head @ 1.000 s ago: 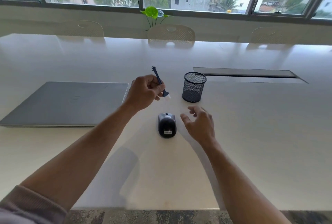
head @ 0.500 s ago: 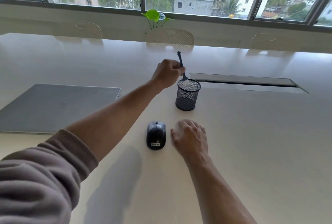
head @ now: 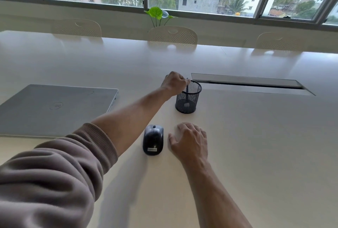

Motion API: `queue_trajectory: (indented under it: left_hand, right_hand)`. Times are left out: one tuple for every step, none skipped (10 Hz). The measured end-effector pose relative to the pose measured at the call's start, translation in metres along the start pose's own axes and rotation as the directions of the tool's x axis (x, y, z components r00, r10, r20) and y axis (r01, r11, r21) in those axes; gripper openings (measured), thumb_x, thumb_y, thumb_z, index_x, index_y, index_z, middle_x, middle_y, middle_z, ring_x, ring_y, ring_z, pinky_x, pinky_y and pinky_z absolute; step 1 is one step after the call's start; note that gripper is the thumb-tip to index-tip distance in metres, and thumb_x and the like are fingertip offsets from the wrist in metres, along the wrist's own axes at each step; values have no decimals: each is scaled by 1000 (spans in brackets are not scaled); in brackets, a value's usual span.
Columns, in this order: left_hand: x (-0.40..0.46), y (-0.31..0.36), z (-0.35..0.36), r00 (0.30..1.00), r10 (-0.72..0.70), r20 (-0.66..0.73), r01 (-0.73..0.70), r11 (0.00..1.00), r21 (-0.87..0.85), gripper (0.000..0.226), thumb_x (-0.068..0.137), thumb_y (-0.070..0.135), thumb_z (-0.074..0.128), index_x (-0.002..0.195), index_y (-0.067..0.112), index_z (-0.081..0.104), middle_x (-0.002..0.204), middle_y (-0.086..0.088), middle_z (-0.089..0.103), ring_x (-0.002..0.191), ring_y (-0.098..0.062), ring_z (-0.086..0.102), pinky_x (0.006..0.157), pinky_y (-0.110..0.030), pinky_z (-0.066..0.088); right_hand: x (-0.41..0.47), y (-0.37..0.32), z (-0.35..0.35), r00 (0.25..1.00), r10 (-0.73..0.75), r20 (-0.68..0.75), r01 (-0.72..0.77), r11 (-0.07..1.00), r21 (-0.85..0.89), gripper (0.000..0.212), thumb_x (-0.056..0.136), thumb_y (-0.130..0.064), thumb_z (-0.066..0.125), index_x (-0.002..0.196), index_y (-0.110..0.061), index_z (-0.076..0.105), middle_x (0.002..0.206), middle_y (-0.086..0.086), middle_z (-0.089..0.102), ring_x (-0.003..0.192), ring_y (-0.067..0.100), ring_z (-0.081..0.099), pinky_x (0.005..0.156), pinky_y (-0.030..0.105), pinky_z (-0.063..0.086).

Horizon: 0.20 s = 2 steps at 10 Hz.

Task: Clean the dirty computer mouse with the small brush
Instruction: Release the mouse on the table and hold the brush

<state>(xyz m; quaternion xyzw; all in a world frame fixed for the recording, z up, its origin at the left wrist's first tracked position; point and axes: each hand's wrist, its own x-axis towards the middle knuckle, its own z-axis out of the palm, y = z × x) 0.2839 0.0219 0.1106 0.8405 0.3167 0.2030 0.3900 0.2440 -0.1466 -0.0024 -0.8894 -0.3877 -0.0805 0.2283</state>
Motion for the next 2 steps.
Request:
queue_trajectory:
  left_hand:
    - [-7, -3, -7, 998, -14, -68, 9, 996, -84, 29, 88, 29, 69, 68, 8, 67, 65, -2, 56, 62, -15, 50, 60, -25, 40]
    - [-14, -15, -13, 989, -3, -148, -18, 990, -137, 26, 89, 31, 69, 90, 6, 76, 83, -3, 69, 82, -15, 60, 75, -25, 46]
  right_hand:
    - [-1, -1, -2, 1000, -10, -2, 10, 1000, -4, 39, 81, -51, 61, 103, -22, 73, 111, -1, 73, 109, 23, 65, 99, 38, 42]
    - [0, -1, -3, 1000, 9, 4, -9, 1000, 4, 40, 82, -51, 61, 105, -21, 73, 113, -1, 72, 111, 22, 64, 100, 38, 42]
